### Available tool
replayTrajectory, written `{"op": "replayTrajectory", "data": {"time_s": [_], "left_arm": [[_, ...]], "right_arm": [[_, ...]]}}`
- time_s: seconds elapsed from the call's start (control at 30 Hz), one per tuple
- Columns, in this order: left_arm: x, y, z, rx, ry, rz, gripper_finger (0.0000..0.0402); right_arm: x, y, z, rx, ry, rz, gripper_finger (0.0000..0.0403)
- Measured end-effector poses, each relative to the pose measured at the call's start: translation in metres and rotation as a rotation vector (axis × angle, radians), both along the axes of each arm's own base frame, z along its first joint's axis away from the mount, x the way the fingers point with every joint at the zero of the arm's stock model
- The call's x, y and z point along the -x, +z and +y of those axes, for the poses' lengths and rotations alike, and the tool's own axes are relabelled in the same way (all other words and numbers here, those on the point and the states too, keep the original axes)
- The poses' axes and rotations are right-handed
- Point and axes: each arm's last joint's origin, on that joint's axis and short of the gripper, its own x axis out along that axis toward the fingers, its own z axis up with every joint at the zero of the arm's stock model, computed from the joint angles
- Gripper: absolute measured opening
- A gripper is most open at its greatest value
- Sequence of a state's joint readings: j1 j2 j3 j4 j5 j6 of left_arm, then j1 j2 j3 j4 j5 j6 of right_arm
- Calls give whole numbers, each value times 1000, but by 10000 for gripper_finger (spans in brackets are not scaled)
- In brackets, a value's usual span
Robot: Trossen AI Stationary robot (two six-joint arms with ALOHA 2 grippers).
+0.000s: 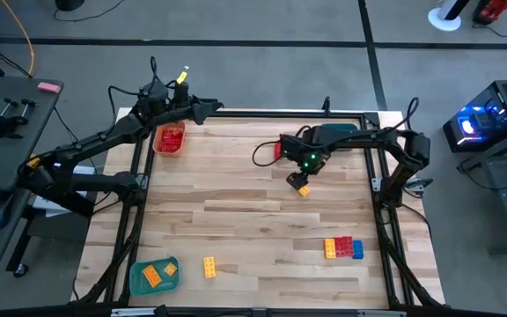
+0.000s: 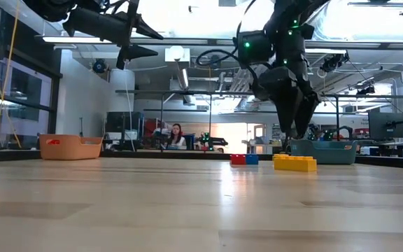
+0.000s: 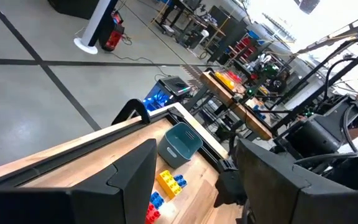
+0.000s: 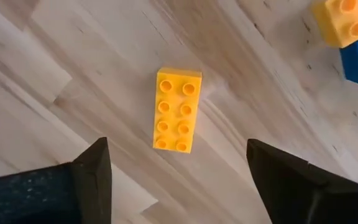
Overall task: Sort blocks
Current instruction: Put the yellow game piece into the green bin
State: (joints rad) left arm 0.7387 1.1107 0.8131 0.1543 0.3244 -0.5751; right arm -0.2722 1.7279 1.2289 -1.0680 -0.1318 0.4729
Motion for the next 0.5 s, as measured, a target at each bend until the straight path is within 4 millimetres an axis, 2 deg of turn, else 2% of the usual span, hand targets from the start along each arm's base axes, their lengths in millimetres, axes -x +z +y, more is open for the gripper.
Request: {"op": "replayTrajectory", "data": {"time_s": [0.23,0.5], "left_arm": [[0,0,0,0,0,0,206],[0,0,0,-1,0,1,206]], "right_arm": [[4,-22,1,-4,-74,-25,264],[20,-50,5,-26,-176,33,263]]}}
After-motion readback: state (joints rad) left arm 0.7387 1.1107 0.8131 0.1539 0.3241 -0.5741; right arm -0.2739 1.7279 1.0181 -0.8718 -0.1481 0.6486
